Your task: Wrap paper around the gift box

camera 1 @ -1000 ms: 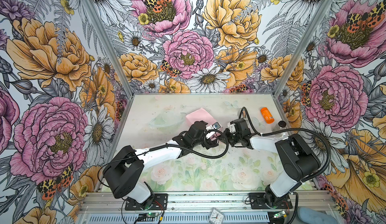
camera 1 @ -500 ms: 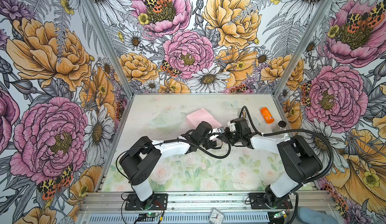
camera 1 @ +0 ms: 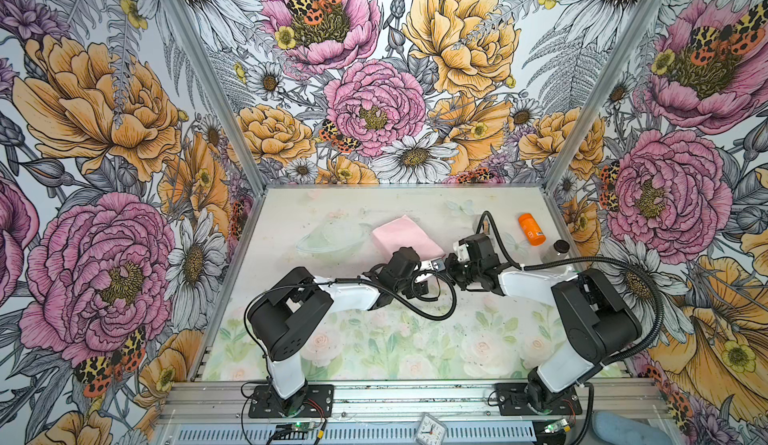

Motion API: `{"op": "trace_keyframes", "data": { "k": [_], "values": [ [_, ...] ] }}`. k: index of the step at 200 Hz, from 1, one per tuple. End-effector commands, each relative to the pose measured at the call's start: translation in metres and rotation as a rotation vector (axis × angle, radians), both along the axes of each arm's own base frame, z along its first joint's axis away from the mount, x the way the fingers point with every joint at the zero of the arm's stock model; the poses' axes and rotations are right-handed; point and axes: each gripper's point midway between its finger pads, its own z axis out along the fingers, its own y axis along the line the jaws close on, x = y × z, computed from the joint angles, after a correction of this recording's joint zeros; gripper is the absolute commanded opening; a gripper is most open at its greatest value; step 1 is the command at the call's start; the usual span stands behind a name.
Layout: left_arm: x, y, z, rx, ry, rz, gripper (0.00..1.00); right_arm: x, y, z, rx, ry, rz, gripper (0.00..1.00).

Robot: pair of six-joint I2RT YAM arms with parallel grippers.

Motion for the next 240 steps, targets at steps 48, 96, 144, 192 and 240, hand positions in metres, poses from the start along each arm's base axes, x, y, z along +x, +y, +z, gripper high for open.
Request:
{"op": "trace_keyframes", "data": {
  "k": [48,96,144,192,240],
  "values": [
    [0.007,0.013,-0.001,-0.044,-0.089,0.027,0.99,0.008,0.005,0.02,0.024,-0.053,-0.01,0.0],
    [0.0,0.011,-0.026,-0.039,-0.083,0.02,0.97,0.006,0.005,0.021,0.038,-0.049,-0.015,0.0],
    [0.001,0.017,-0.049,-0.085,-0.089,0.121,0.95,0.004,0.005,0.019,0.038,-0.044,-0.014,0.0],
    [-0.002,0.021,-0.066,-0.091,-0.077,0.149,0.76,0.002,0.005,0.017,0.039,-0.04,-0.014,0.0],
    [-0.007,0.029,-0.082,-0.087,-0.041,0.175,0.65,0.004,0.002,0.032,0.047,-0.093,-0.025,0.13]
  ]
}}
